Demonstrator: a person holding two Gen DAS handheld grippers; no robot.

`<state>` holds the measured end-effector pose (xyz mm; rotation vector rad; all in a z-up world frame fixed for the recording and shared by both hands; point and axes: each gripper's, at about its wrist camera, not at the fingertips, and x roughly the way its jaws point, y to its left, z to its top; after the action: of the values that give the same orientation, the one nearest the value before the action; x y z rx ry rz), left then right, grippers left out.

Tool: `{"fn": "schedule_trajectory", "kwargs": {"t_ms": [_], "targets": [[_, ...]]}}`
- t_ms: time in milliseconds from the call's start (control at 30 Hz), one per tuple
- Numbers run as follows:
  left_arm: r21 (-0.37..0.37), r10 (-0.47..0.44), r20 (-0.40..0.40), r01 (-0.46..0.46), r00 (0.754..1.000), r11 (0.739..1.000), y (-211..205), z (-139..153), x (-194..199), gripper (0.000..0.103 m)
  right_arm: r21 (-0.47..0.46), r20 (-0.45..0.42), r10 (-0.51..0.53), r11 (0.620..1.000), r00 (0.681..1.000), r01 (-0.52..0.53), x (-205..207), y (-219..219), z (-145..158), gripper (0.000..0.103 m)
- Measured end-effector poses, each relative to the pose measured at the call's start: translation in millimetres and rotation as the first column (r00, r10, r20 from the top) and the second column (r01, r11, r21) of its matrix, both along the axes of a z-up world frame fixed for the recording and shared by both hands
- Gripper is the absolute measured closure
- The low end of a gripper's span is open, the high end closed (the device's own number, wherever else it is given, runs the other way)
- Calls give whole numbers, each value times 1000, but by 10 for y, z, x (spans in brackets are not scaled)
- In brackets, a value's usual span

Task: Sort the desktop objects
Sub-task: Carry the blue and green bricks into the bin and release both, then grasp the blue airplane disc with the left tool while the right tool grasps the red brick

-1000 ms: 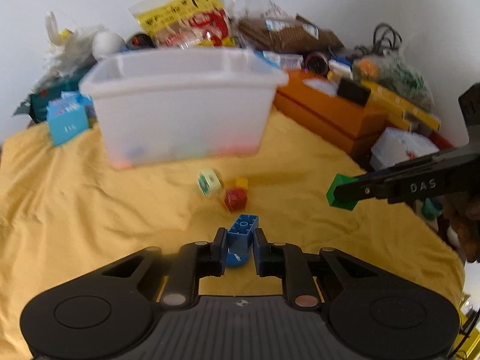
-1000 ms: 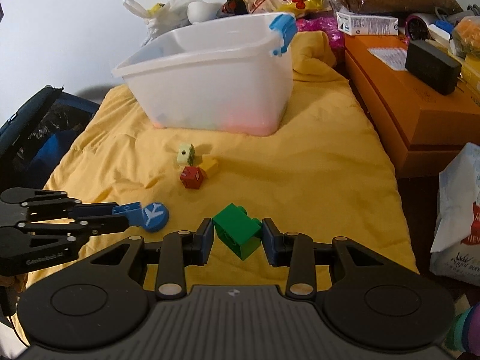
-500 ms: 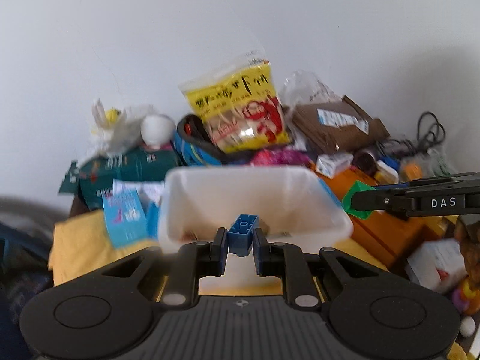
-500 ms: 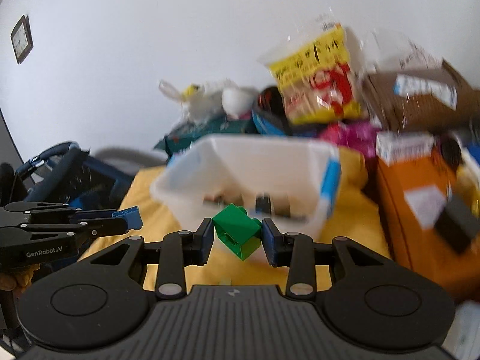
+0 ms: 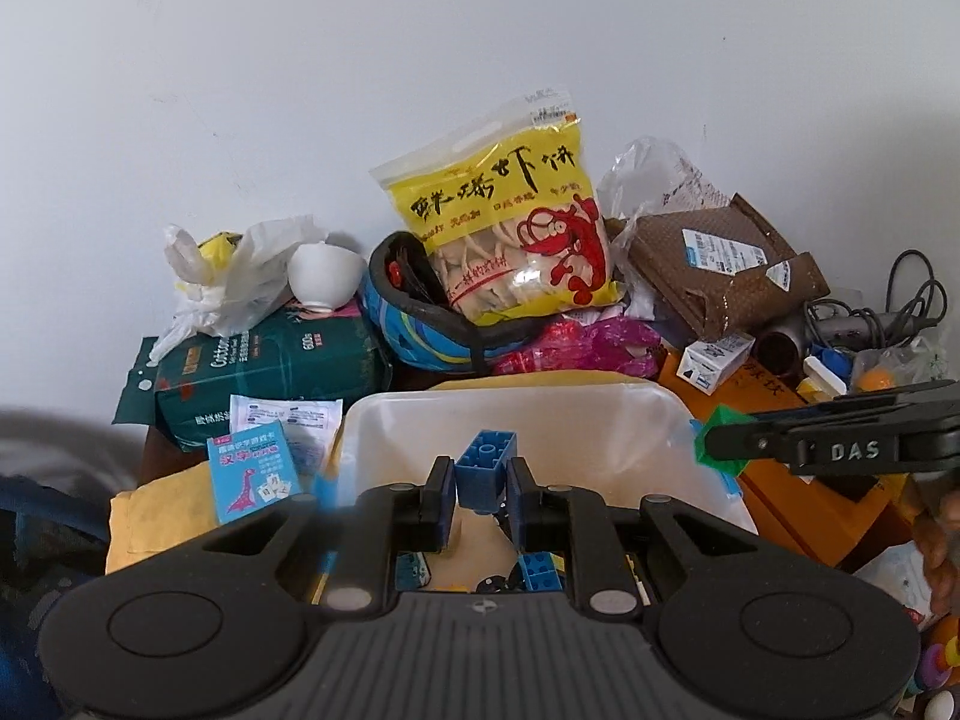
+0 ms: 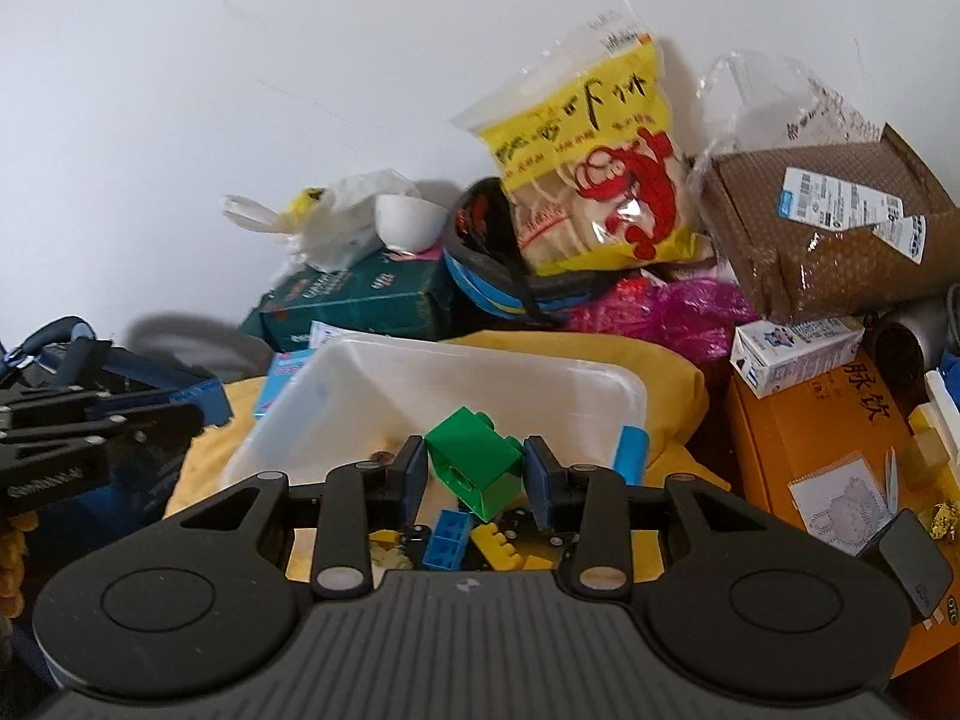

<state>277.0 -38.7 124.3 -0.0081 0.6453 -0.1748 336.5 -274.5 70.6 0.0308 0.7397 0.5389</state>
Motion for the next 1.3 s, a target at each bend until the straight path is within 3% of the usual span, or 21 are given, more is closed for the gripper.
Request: {"fn": "schedule_trajectory", "kwargs": {"t_ms": [33,67,133,333,533,633,733,900,933,967,1133,1300], "targets": [[-6,15,-7,-16,1000,1000,2,-10,28,72,-1,-11,-5,1000,1000,5,33,4,-14,63],[-15,35,-14,-36,999,999,9,-27,49,55,-4,-21,-9,1000,1000,9,59,10,-27,63],[-26,63,-14,-63,998,998,31,-74,36,46,-18,-31,-19,1000,999,18,100,32,-61,54],[-16,12,-51,-13,999,1000,-6,-432,-327,46,-11,-5,-19,1000,1000,19,-15,-30,-138,51],[-3,-86,-153,87,984,996,-241,-1211,-1027,46,24,45,12,1000,999,-13,-523,-223,-275,47],[-1,-112,-234,115,966,993,-383,-1617,-1232,46,17,27,-1,1000,1000,1,-782,-336,-469,47],[-1,-121,-266,125,956,992,-492,-1844,-1284,46,-4,-34,-3,1000,999,2,-954,-401,-715,47],[-27,-134,-267,132,954,991,-609,-1949,-1238,47,-48,-108,-10,999,994,5,-1119,-460,-1017,47],[-26,-144,-265,142,953,990,-627,-1964,-1223,50,-60,-114,-7,998,993,0,-1143,-455,-1053,47],[-29,-152,-267,150,952,988,-646,-1981,-1212,62,-71,-120,-1,997,993,-7,-1160,-446,-1085,47],[-33,-136,-240,132,961,991,-545,-1912,-1268,61,-99,-129,21,995,991,-34,-1217,-364,-1185,47],[-51,-61,-201,52,978,997,-176,-1670,-1430,61,-110,-126,73,990,989,-88,-1201,-96,-1319,50]]}}
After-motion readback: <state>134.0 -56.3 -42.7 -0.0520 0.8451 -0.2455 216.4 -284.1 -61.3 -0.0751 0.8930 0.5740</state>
